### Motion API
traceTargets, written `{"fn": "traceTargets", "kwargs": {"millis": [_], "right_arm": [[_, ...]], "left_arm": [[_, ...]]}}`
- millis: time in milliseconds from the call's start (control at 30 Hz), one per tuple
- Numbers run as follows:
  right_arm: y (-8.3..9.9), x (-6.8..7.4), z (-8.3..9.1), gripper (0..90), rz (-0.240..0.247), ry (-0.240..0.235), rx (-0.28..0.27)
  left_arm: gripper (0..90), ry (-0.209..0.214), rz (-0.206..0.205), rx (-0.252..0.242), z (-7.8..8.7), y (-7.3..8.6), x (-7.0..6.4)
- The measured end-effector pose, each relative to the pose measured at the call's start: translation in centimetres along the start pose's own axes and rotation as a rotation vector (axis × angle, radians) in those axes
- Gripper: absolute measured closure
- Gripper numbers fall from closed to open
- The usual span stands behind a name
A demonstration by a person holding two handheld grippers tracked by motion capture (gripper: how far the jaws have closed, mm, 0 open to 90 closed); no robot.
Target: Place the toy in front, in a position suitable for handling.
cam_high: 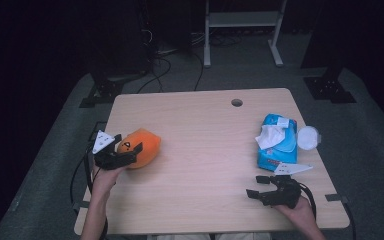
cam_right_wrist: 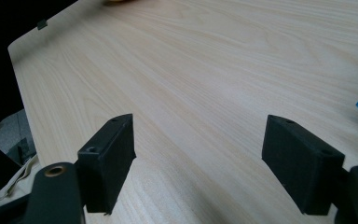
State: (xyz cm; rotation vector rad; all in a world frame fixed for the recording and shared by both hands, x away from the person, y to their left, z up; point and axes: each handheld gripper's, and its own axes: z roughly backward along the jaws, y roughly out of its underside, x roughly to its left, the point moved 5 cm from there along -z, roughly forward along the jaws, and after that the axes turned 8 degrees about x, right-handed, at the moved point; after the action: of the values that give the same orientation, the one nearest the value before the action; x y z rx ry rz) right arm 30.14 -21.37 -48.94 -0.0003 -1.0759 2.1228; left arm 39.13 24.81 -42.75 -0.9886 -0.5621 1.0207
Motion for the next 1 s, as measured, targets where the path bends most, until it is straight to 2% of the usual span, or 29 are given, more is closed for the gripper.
{"fn": "traceTargets", "kwargs": {"millis": [133, 367, 500, 667, 733, 933, 1000], "right_arm": [[0.1, 0.1, -0.1, 24.2, 0.001, -0.001, 0.008], [0.0, 0.3, -0.3, 24.3, 0.013, -0.002, 0.017], [0.0, 0.4, -0.3, 24.3, 0.019, 0.000, 0.020], [0.0, 0.5, -0.3, 24.3, 0.022, -0.003, 0.020], [0.0, 0.6, -0.4, 24.3, 0.024, -0.002, 0.024], [0.0, 0.8, -0.5, 24.3, 0.027, -0.004, 0.029], [0.0, 0.8, -0.6, 24.3, 0.034, 0.000, 0.031]], "left_arm": [[8.4, -0.012, 0.023, 0.007, -0.3, 0.6, 0.6], [5.9, -0.030, 0.042, 0.083, -2.0, 2.5, 0.9], [6.0, -0.034, 0.053, 0.072, -2.3, 2.8, 0.8], [6.6, -0.031, 0.019, 0.083, -2.6, 3.2, 0.5], [7.6, -0.028, 0.023, 0.096, -2.5, 3.2, 0.5], [20.5, -0.063, -0.018, 0.118, -2.3, 3.1, 0.2], [26.8, -0.058, -0.044, 0.116, -2.2, 3.0, 0.0]]}}
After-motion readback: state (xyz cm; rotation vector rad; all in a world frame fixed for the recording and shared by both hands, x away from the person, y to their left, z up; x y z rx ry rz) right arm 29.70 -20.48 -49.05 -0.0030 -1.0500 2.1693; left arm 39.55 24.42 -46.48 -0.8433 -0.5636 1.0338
